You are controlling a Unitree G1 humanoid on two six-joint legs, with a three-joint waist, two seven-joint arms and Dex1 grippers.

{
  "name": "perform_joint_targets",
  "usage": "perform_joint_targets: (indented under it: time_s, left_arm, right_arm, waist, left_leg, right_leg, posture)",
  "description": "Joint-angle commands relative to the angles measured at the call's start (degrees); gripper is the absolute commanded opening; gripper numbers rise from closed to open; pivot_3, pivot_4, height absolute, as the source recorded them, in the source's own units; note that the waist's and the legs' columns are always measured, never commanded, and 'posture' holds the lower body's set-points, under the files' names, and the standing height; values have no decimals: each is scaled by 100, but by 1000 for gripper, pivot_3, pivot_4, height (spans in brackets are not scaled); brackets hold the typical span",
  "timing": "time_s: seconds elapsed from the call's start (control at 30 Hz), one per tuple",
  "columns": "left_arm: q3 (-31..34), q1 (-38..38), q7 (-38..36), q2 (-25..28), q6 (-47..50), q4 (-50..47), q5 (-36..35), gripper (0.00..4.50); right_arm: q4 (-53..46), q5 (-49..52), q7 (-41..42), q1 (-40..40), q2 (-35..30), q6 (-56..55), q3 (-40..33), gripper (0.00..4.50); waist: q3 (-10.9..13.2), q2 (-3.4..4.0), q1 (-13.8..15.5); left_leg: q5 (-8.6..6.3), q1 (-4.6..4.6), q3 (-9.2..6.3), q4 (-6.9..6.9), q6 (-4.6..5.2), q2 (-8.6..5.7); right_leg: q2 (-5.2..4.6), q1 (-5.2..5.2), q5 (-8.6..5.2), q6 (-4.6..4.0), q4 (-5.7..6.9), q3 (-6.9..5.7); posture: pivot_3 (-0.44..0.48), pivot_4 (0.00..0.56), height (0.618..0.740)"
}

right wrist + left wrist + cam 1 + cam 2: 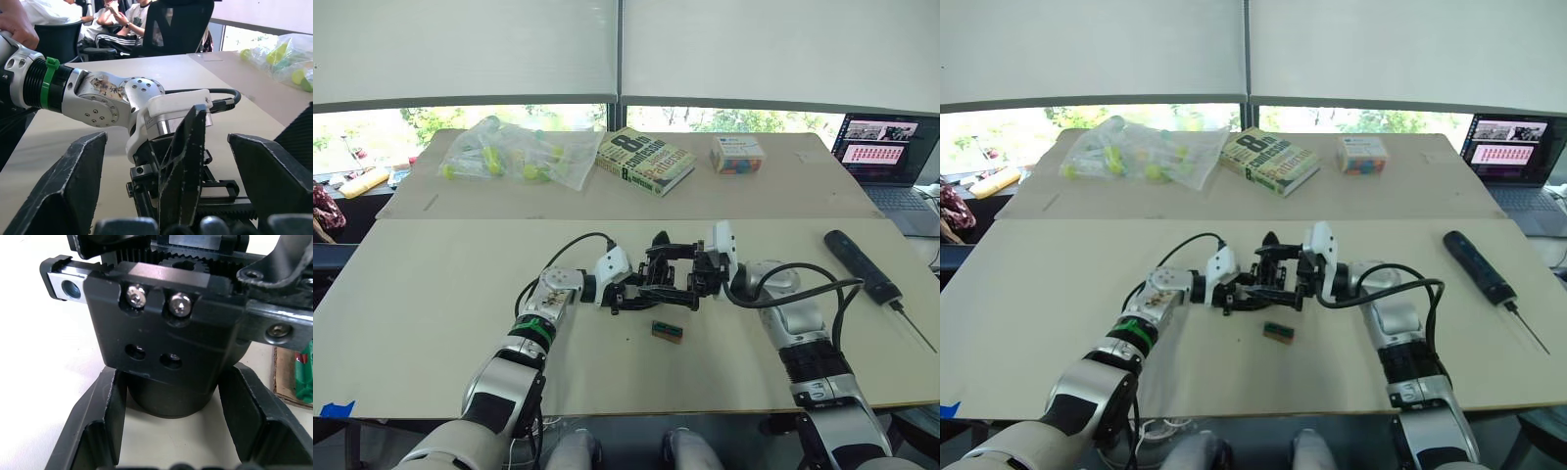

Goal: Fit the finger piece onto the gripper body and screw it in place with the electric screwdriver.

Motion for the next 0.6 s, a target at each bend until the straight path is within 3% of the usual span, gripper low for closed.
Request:
perform_joint_targets:
  time_s: [0.03, 0.1, 0.13, 0.3, 0.4, 0.6]
  left_arm:
    - [3, 144, 18, -83, 200, 43, -78, 3310]
    - [17, 165, 18, -69, 200, -9, -98, 4204]
    - [26, 184, 56, -55, 163, -36, -91, 4421]
    - [216, 441, 31, 178, 296, -453, -316, 4421]
    - [271, 855, -234, 574, 509, -1107, -510, 4421]
    - [954, 1876, -696, 1580, 923, -2969, -1562, 4421]
  right_arm:
    - [-629, 314, 4, 33, -152, 55, -265, 4500]
    - [-829, 400, -62, 63, -227, 64, -374, 4500]
    - [-913, 437, -103, 73, -252, 68, -430, 4500]
    - [-1759, 920, -324, 317, -637, 650, -809, 4500]
    - [-2320, 1200, -529, 677, -1005, 972, -1201, 4500]
    - [-3069, 1529, -1171, 2187, -1766, 1384, -2744, 4500]
  waist:
    - [0, 0, 13]
    - [0, 0, 19]
    - [0, 0, 20]
    - [0, -1, 29]
    - [0, 0, -27]
    - [1, 0, -26]
  left_leg:
    - [0, 0, 0, 0, 0, 0]
    - [0, 0, 0, 1, 0, 0]
    - [0, 0, 0, 1, 0, 0]
    - [0, -2, 0, -1, 0, 3]
    - [0, -1, 0, -4, 0, 7]
    - [-1, 8, -1, -16, -2, 19]
  right_leg:
    - [0, 1, 0, 0, -1, 0]
    - [-1, 1, 0, 0, -1, 0]
    - [-1, 1, 0, 0, -1, 0]
    - [-2, -1, 0, 0, -4, 0]
    - [-2, -5, 0, -1, -2, 2]
    - [-3, -8, -3, -9, 2, 4]
  posture:
    - [0, 150, 740]
    - [0, 150, 740]
    - [0, 150, 740]
    - [0, 150, 740]
    - [0, 150, 740]
    - [0, 150, 740]
